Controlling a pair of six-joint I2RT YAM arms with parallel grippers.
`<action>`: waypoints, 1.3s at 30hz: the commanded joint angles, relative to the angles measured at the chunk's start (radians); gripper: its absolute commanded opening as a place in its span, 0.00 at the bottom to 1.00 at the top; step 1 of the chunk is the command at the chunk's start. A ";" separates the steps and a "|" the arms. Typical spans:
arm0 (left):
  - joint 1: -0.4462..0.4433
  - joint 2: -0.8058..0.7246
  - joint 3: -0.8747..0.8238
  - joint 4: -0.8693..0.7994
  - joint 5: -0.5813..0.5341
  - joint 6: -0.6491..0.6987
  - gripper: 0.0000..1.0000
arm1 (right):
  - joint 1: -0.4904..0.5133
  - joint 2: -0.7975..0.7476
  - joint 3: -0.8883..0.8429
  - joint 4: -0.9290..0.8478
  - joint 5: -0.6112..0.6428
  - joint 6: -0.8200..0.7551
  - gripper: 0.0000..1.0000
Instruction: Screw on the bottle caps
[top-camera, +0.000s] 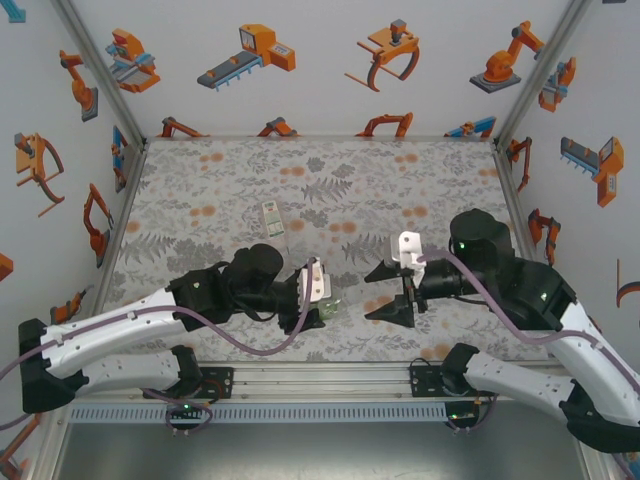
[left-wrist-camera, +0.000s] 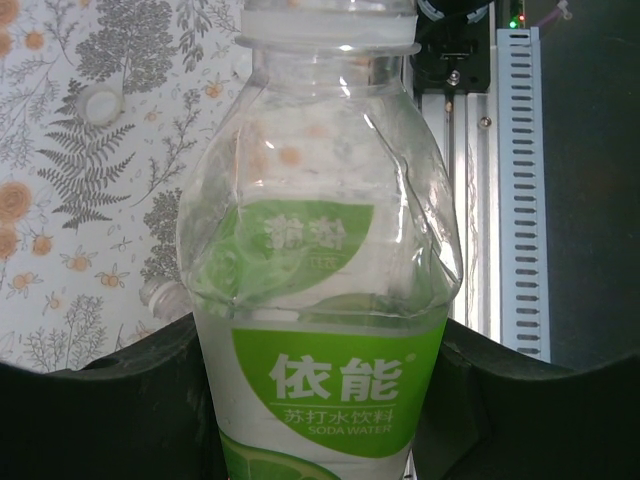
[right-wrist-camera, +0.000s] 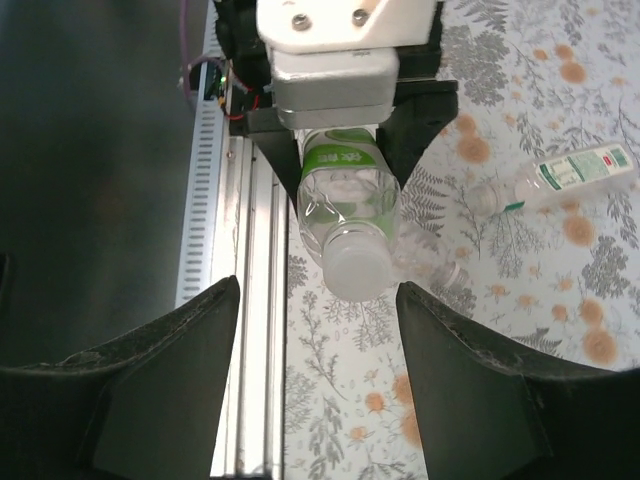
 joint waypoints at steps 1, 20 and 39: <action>-0.004 -0.002 0.040 -0.004 0.041 -0.004 0.00 | 0.007 0.013 -0.028 0.018 -0.056 -0.132 0.56; -0.004 0.018 0.058 -0.001 0.102 -0.001 0.00 | 0.008 0.034 -0.078 0.077 -0.062 -0.105 0.46; -0.005 -0.032 0.038 0.042 0.054 0.002 0.00 | 0.011 -0.060 -0.244 0.302 0.027 0.379 0.00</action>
